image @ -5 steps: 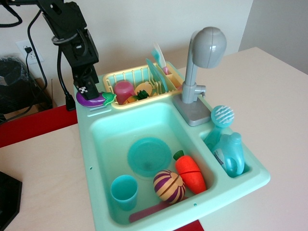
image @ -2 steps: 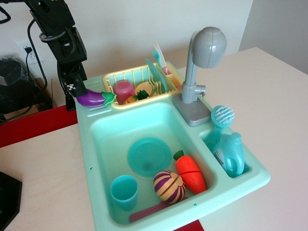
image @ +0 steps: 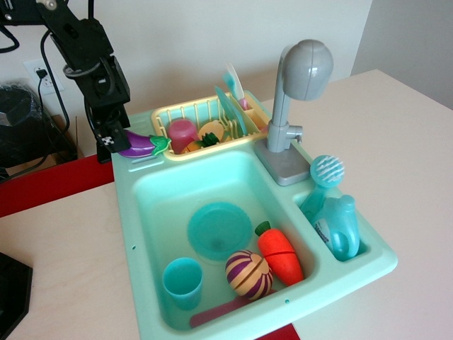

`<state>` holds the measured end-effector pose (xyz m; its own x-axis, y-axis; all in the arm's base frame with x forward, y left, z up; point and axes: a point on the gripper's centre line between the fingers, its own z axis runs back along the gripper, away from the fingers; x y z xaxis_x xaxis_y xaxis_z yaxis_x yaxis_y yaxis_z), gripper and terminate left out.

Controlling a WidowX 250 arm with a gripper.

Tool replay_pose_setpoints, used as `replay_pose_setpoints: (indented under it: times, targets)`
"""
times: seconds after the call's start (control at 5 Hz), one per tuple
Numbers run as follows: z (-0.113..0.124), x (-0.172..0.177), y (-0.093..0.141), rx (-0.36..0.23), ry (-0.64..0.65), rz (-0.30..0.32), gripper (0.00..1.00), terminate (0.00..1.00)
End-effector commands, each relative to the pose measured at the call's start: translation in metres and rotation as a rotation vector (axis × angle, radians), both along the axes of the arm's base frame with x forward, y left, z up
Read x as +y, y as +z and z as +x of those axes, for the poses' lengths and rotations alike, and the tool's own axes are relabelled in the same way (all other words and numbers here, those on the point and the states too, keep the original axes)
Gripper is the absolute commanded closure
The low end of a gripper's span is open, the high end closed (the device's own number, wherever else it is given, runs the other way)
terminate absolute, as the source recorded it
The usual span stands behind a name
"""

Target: Put eggplant on plate

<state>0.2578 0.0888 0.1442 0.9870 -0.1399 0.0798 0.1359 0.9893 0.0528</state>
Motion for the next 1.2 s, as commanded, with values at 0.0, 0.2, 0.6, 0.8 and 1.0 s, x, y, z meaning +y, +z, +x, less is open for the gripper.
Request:
replay_pose_setpoints:
  times: [0.0,0.2,0.6,0.8,1.0]
  targets:
    - [0.008,-0.003,-0.001,-0.062,0.017,0.01,0.0,0.0]
    - [0.014,-0.005,-0.006,-0.086,0.039,0.022,0.0,0.0]
    - [0.014,-0.003,-0.007,-0.111,0.061,0.03,1.0,0.0]
    - [0.019,-0.008,0.0,-0.152,0.041,0.04,1.0,0.0]
    - [0.039,-0.029,0.018,-0.224,-0.011,0.017,1.0,0.0]
